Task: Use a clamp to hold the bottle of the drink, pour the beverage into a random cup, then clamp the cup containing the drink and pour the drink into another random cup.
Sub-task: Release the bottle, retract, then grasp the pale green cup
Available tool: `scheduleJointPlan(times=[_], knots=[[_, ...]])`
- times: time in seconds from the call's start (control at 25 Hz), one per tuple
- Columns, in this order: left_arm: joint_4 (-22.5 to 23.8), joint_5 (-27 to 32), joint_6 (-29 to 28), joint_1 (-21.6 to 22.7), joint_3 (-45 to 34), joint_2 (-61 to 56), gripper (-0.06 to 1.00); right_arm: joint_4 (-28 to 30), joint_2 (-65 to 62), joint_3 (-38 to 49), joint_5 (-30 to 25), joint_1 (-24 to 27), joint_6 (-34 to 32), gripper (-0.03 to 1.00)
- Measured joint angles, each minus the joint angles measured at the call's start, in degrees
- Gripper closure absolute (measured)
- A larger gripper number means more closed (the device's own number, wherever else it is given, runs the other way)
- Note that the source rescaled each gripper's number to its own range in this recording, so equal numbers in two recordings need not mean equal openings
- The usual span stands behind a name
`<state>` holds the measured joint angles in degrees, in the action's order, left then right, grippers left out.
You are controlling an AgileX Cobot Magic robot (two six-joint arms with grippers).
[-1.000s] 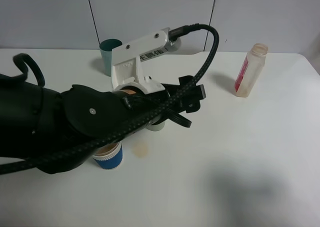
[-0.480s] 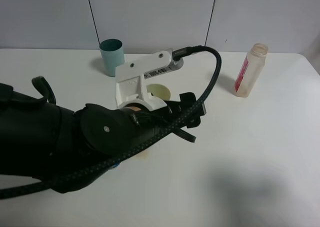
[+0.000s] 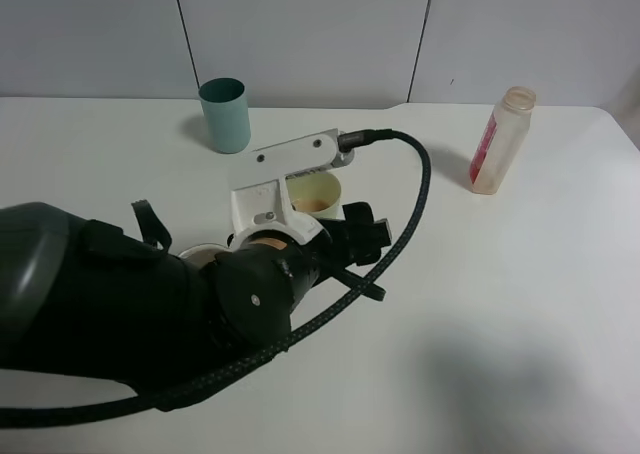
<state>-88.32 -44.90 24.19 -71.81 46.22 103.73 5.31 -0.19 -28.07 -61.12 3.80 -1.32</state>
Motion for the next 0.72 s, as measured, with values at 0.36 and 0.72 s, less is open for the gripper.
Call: scheduleJointPlan(times=[0.36, 0.72], knots=[[0.85, -4.68, -3.57, 0.0, 0.01, 3.91, 0.21, 0.89, 0.0, 0.0, 0.0, 0.0, -1.0, -0.03], [2.68, -5.9, -3.57, 0.0, 0.01, 5.12, 0.21, 1.35, 0.0, 0.0, 0.0, 0.0, -1.36, -0.03]])
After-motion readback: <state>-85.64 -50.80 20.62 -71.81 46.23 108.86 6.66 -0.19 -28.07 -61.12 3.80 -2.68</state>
